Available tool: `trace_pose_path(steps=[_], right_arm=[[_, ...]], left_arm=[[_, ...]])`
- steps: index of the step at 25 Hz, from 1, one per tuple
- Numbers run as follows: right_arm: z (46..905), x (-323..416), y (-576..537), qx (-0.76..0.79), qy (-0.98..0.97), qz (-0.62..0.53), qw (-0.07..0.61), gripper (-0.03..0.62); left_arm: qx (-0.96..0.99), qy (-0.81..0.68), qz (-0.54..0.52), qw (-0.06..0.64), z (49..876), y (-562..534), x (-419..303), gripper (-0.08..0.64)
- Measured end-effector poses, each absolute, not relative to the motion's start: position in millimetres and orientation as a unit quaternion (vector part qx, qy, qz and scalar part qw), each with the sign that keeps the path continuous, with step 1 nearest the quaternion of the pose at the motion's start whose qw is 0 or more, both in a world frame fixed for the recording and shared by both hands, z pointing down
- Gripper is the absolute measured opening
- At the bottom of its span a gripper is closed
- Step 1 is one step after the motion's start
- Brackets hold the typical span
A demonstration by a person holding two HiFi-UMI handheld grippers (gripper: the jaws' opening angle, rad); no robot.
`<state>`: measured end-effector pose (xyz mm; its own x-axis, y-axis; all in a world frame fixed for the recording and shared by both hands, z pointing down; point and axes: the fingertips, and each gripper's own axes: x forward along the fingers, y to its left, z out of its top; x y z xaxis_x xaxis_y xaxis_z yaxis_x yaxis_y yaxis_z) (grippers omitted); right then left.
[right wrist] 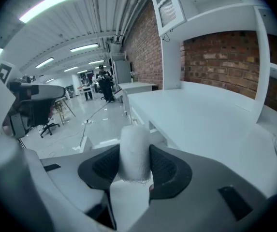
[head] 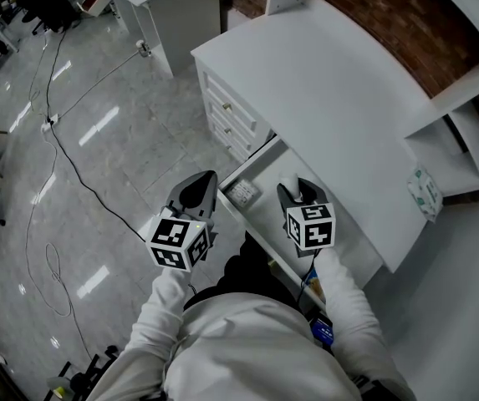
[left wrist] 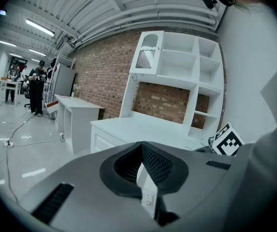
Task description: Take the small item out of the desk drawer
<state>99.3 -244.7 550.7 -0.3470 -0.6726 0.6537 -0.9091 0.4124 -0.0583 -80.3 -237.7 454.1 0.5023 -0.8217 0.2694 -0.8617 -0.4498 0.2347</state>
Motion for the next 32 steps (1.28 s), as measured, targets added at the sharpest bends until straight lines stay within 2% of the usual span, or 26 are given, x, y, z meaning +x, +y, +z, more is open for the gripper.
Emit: trace_pose_path(steps=[15, 32], right_arm=[[462.2, 97.6, -226.3, 0.543, -0.807, 0.166, 0.161, 0.201], [407.7, 105.1, -207.2, 0.571, -0.806, 0.124, 0.092, 0.201]], left_arm=[[0.859, -0.484, 0.051, 0.159, 442.0, -231.1, -76.3, 0.018], [0.865, -0.477, 0.047, 0.149, 433.8, -220.7, -74.1, 0.018]])
